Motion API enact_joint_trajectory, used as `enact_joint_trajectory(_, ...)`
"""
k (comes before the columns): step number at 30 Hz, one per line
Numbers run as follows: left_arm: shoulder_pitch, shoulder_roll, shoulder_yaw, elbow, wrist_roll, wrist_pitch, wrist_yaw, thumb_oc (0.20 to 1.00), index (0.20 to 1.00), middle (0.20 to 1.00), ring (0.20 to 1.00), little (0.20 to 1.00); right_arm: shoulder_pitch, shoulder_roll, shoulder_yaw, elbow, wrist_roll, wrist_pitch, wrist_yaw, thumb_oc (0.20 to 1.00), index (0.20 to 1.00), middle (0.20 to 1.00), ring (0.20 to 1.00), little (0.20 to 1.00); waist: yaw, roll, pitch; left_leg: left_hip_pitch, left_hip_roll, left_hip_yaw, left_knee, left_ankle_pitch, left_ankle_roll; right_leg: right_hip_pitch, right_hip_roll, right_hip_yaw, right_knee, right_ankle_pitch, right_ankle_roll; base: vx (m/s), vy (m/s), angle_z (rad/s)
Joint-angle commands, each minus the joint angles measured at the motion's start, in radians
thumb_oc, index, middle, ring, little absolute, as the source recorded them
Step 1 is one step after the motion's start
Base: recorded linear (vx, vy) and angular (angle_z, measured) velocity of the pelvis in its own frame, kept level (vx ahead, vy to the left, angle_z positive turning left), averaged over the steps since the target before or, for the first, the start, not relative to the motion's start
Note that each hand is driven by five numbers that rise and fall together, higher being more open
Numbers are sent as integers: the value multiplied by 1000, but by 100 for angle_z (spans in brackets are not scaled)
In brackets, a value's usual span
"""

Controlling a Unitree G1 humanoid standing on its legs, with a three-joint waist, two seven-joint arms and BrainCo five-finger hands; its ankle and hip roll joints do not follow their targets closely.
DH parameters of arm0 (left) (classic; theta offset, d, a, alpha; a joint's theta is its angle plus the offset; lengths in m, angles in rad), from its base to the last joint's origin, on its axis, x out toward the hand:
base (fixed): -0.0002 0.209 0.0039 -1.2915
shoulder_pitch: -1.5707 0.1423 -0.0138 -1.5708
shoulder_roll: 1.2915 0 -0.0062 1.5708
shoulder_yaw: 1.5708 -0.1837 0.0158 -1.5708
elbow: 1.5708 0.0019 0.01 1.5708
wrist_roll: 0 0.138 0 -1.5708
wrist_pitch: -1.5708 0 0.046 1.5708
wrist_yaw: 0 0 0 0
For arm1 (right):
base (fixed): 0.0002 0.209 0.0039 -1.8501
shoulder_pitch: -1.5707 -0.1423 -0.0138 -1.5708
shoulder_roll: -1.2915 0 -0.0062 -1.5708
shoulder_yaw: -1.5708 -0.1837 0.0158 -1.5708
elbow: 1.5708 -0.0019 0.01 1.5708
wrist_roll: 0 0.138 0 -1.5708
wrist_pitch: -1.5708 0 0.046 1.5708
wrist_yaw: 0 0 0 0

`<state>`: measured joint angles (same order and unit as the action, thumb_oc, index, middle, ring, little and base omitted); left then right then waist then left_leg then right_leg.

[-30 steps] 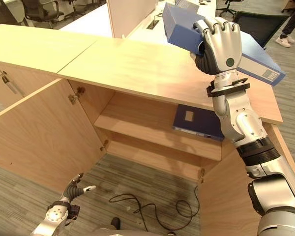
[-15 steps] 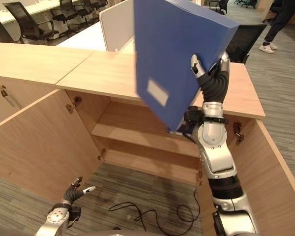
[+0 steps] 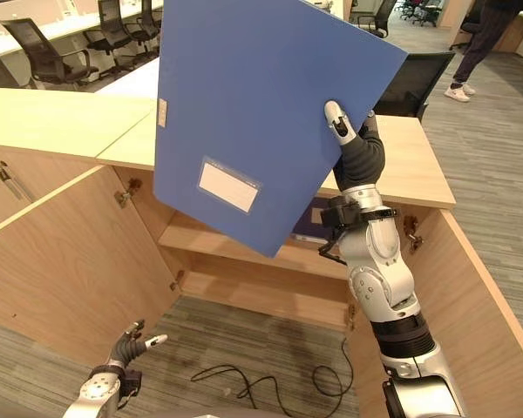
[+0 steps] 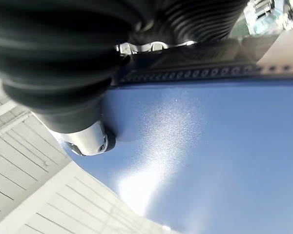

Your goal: Put the empty folder in the office cabinet

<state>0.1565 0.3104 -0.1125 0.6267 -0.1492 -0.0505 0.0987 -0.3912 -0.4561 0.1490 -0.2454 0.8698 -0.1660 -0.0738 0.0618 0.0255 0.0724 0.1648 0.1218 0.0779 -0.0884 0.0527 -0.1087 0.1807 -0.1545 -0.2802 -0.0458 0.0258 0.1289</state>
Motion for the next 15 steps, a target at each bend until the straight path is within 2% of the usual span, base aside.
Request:
enact_joint_trajectory(1, -54, 54, 17, -9, -16, -54, -8, 1000, 1000, 1000, 1000, 1000, -68, -59, 12, -70, 121, -31, 82, 200, 200, 200, 200, 200, 12, -55, -16, 5, -7, -5, 14, -68, -10, -44, -86, 30, 96, -36, 69, 0, 0, 0)
enact_joint_trajectory(5, -46, 59, 25, -46, -41, -66, -40, 1000, 1000, 1000, 1000, 1000, -15, -151, 17, -46, 139, 26, 151, 200, 200, 200, 200, 200, 13, -58, -14, 4, -8, -2, 14, -64, -11, -41, -88, 24, 96, -34, 71, 0, 0, 0)
enact_joint_trajectory(8, -27, 98, 37, -145, -76, -80, -107, 1000, 1000, 1000, 1000, 1000, 66, -232, -2, 28, 94, 83, 205, 200, 200, 200, 200, 200, 12, -57, -4, 1, -7, -7, 12, -60, -13, -43, -91, 16, 94, -28, 75, 0, 0, 0)
enact_joint_trajectory(15, 3, 276, 84, -321, -149, -88, -313, 1000, 1000, 1000, 1000, 1000, 137, -278, -52, 132, 38, 146, 294, 200, 200, 200, 200, 200, 12, -47, 10, -5, -6, -9, 10, -54, -16, -43, -96, 9, 90, -22, 81, -1, 0, 0)
